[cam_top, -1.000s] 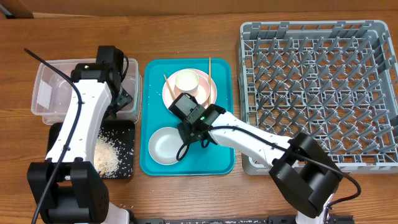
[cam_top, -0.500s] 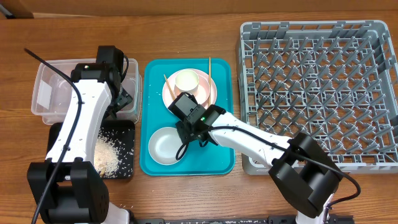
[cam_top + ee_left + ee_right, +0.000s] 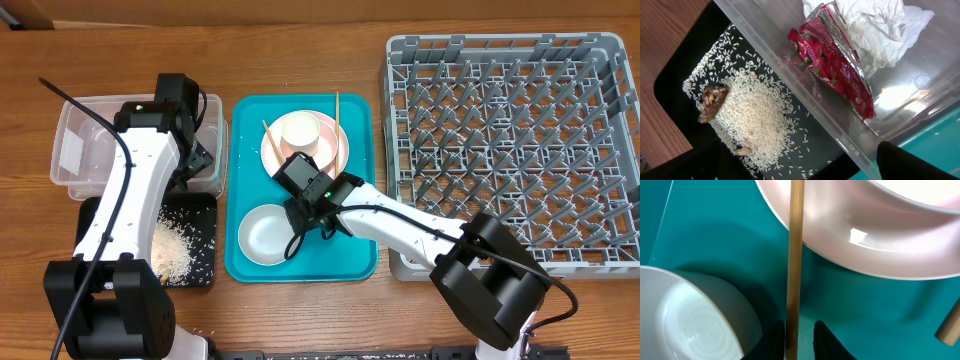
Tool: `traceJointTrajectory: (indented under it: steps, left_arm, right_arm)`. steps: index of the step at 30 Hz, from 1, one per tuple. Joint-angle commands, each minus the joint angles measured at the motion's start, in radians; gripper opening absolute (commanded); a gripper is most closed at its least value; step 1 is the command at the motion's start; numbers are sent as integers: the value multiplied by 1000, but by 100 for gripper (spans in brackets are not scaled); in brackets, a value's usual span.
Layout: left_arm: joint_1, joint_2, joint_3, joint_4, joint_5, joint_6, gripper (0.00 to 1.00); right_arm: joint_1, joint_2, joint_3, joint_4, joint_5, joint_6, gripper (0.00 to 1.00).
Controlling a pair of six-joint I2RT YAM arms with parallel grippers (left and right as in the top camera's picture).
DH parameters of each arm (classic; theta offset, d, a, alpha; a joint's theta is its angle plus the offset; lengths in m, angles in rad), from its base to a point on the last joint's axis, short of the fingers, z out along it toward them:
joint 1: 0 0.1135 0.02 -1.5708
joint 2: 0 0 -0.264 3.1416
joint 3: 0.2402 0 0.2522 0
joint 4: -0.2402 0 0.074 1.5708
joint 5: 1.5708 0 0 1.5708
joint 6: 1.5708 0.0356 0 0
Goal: Sort waste into correct bins and load items into the dishwasher
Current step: 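Lower the right gripper onto a wooden chopstick on the teal tray and grasp it, then carry the chopstick with the right gripper and drop it into the grey rack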
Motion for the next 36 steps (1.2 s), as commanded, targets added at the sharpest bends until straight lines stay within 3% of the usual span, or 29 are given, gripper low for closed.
traceJointTrajectory:
  steps: [1, 8, 33, 36]
  left_arm:
    - [4, 9, 14, 1, -21, -6, 100]
    - [4, 9, 14, 1, -21, -6, 100]
    - [4, 9, 14, 1, -21, -6, 100]
    - [4, 9, 14, 1, -21, -6, 100]
  right_arm:
    - [5, -4, -8, 3, -6, 5, 20]
    - [5, -4, -8, 3, -8, 5, 16]
    - [5, -4, -18, 18, -8, 5, 14]
    - [5, -6, -1, 14, -8, 4, 5]
